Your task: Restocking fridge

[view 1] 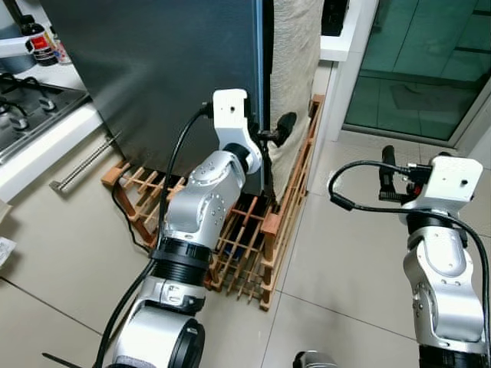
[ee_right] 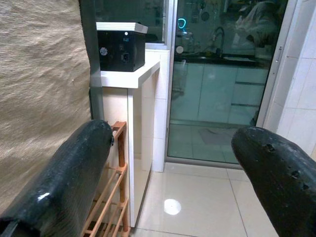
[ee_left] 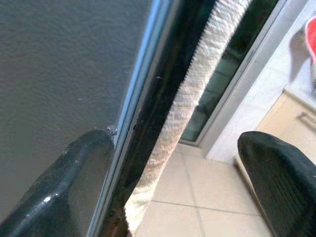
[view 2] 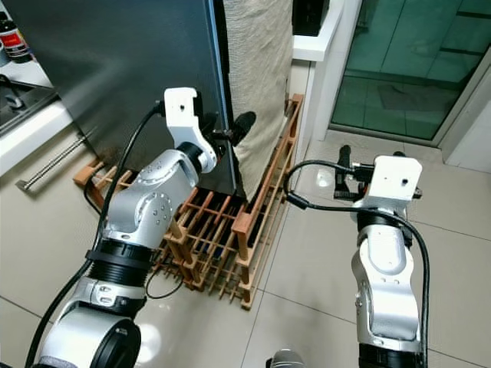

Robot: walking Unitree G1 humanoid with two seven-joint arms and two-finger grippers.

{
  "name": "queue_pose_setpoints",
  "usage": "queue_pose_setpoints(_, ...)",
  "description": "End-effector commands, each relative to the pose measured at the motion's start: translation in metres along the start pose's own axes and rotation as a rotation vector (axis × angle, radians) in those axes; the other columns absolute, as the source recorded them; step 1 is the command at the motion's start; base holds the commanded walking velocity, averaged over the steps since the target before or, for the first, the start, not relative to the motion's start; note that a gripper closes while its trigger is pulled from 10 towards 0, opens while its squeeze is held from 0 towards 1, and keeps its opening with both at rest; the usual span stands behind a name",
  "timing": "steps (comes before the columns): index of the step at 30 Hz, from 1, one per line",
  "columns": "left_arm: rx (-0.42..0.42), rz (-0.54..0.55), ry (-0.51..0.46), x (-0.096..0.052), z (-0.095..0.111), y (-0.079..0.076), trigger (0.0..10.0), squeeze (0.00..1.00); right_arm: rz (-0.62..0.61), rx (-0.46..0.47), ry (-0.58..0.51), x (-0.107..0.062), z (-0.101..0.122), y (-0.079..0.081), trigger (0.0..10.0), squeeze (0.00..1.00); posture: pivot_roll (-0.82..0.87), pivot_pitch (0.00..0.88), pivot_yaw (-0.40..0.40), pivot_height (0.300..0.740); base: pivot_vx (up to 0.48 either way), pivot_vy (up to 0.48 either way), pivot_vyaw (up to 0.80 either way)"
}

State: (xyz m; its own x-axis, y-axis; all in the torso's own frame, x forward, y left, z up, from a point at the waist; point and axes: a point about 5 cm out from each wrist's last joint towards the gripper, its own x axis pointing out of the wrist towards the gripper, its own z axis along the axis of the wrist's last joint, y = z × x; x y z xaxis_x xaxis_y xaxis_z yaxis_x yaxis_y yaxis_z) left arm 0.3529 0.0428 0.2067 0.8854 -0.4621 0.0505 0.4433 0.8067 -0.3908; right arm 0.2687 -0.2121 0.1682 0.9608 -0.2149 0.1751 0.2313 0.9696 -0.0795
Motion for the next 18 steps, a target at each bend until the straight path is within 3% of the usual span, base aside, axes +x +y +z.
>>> queue_pose_setpoints(1, -0.069, -0.096, -0.027, 0.01, 0.01, -0.031, 10.0, 0.0, -0.007, 0.016, 0.013, 0.0, -0.002, 0.0, 10.0, 0.2, -0.21, 0.029, 0.073, 0.74, 0.0, 0.0, 0.0)
queue_pose_setpoints(18, -0.164, -0.239, -0.028, 0.015, 0.018, -0.063, 10.0, 0.0, -0.014, 0.013, 0.021, -0.001, -0.004, 0.0, 10.0, 0.2, -0.21, 0.033, 0.078, 0.74, 0.0, 0.0, 0.0)
